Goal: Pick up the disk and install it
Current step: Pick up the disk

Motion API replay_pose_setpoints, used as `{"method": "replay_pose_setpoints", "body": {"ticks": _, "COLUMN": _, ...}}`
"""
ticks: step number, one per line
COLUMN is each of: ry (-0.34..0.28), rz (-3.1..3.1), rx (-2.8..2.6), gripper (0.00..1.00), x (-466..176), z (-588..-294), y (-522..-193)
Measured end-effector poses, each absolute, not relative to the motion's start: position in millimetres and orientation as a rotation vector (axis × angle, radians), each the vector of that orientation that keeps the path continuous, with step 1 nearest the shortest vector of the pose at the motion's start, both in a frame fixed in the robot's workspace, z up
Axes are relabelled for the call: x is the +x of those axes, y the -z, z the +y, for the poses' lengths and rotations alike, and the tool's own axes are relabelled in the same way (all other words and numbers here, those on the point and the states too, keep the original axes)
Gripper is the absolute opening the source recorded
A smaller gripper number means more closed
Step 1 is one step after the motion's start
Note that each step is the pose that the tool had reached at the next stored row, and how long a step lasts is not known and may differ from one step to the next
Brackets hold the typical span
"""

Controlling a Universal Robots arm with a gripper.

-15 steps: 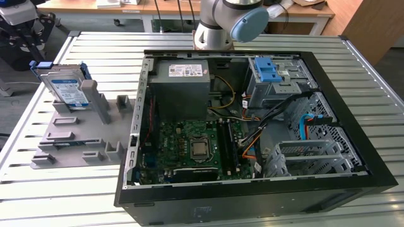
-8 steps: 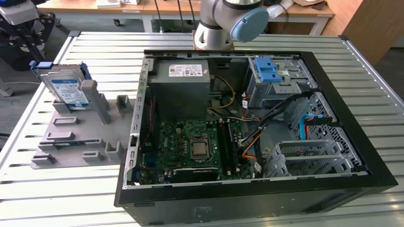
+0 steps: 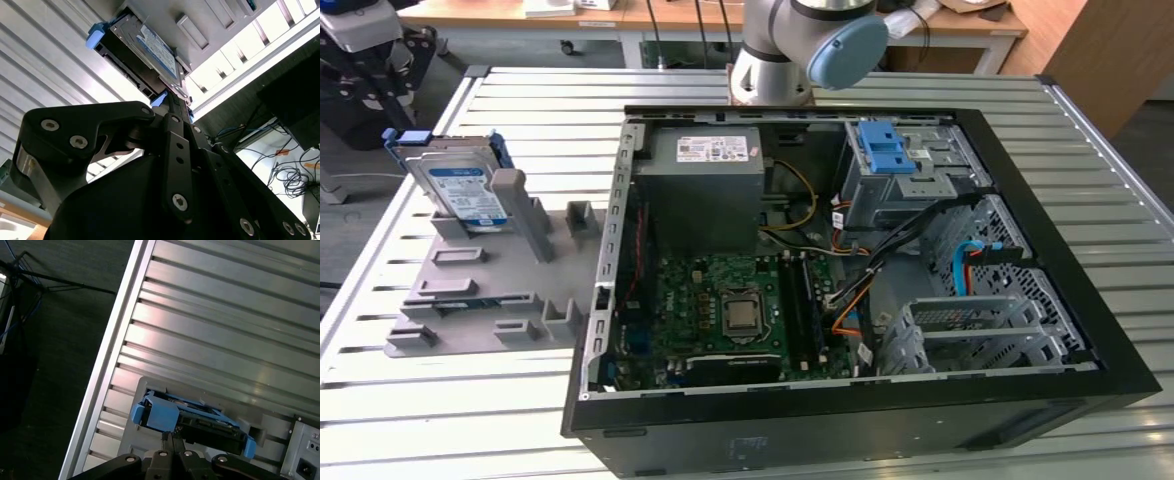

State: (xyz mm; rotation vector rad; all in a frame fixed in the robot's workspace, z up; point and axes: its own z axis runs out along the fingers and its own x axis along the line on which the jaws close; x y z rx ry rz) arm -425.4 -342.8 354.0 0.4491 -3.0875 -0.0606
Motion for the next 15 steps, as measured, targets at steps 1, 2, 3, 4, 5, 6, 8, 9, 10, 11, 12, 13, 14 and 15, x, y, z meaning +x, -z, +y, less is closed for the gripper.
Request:
{"method": "replay_pose_setpoints", "body": {"ticks": 1, "ry": 0.061, "rz": -3.087, "rx": 0.453, "gripper": 0.11, "x": -425.4, "z": -342.8, "y": -354.0}}
{"method": "replay_pose_setpoints", "body": {"ticks": 2, "ry": 0.06, "rz": -3.086, "rx": 0.456, "gripper": 0.11, "x": -425.4, "z": -342.8, "y": -354.0}}
{"method": "replay_pose_setpoints", "body": {"ticks": 3, "ry": 0.06, "rz": -3.086, "rx": 0.46, "gripper": 0.11, "x": -425.4, "z": -342.8, "y": -354.0}}
{"method": "replay_pose_setpoints", "body": {"ticks": 4, "ry": 0.06, "rz": -3.085, "rx": 0.463, "gripper": 0.11, "x": -425.4, "z": -342.8, "y": -354.0}}
{"method": "replay_pose_setpoints", "body": {"ticks": 5, "ry": 0.06, "rz": -3.085, "rx": 0.467, "gripper": 0.11, "x": -425.4, "z": -342.8, "y": -354.0}}
{"method": "replay_pose_setpoints", "body": {"ticks": 6, "ry": 0.06, "rz": -3.084, "rx": 0.471, "gripper": 0.11, "x": -425.5, "z": -342.8, "y": -354.0}}
{"method": "replay_pose_setpoints", "body": {"ticks": 8, "ry": 0.06, "rz": -3.083, "rx": 0.478, "gripper": 0.11, "x": -425.5, "z": -342.8, "y": -354.0}}
{"method": "replay_pose_setpoints", "body": {"ticks": 9, "ry": 0.06, "rz": -3.082, "rx": 0.481, "gripper": 0.11, "x": -425.5, "z": -342.8, "y": -354.0}}
{"method": "replay_pose_setpoints", "body": {"ticks": 10, "ry": 0.06, "rz": -3.081, "rx": 0.488, "gripper": 0.11, "x": -425.4, "z": -342.8, "y": -354.0}}
{"method": "replay_pose_setpoints", "body": {"ticks": 11, "ry": 0.06, "rz": -3.079, "rx": 0.502, "gripper": 0.11, "x": -425.4, "z": -342.8, "y": -354.0}}
{"method": "replay_pose_setpoints", "body": {"ticks": 12, "ry": 0.06, "rz": -3.075, "rx": 0.522, "gripper": 0.11, "x": -425.4, "z": -342.8, "y": -354.0}}
{"method": "replay_pose_setpoints", "body": {"ticks": 13, "ry": 0.06, "rz": -3.071, "rx": 0.543, "gripper": 0.11, "x": -425.5, "z": -342.8, "y": -353.9}}
{"method": "replay_pose_setpoints", "body": {"ticks": 14, "ry": 0.059, "rz": -3.067, "rx": 0.566, "gripper": 0.11, "x": -425.5, "z": -342.8, "y": -353.9}}
{"method": "replay_pose_setpoints", "body": {"ticks": 15, "ry": 0.059, "rz": -3.062, "rx": 0.588, "gripper": 0.11, "x": -425.4, "z": -342.8, "y": -353.9}}
